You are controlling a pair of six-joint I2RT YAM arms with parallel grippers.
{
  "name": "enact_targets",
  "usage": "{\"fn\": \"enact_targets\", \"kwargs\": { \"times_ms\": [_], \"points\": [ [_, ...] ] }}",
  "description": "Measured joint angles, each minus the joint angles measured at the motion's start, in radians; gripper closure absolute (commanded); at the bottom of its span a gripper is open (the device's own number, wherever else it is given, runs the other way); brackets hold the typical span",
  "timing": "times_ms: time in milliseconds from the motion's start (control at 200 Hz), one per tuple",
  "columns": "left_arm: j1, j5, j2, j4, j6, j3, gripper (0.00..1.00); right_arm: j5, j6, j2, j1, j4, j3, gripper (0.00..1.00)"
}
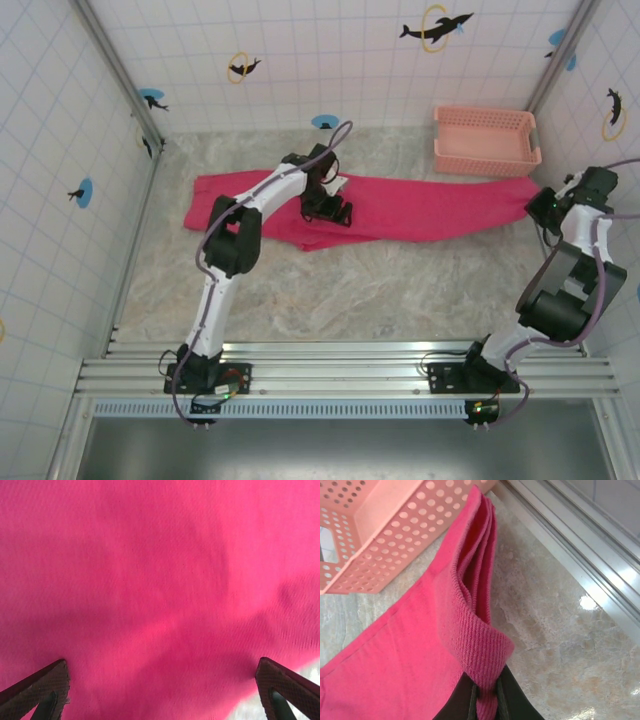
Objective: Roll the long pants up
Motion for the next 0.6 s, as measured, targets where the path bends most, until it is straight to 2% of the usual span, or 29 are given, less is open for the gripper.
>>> {"fn": "enact_targets", "kwargs": {
  "times_ms": [150, 365, 445, 595],
  "points": [
    [-0.018, 0.008, 0.035, 0.006, -0.034, 0.056, 0.03, -0.016, -0.008, -0.014, 0.0, -0.002, 0.031, 1.0],
    [-0.048, 0.079, -0.002, 0.127, -0.124, -0.035, 0.02, -0.045, -0.006, -0.067, 0.007, -0.034, 0.113, 1.0],
    [-0.087, 0.115, -0.003, 0.174, -0.164, -0.047, 0.03, -0.053, -0.006, -0.072, 0.024, -0.042, 0.175, 1.0],
    [-0.202, 0.247, 0.03, 0.292, -0.297, -0.032, 0.03, -0.058, -0.006, -0.078, 0.106, -0.046, 0.272, 1.0]
  ]
}}
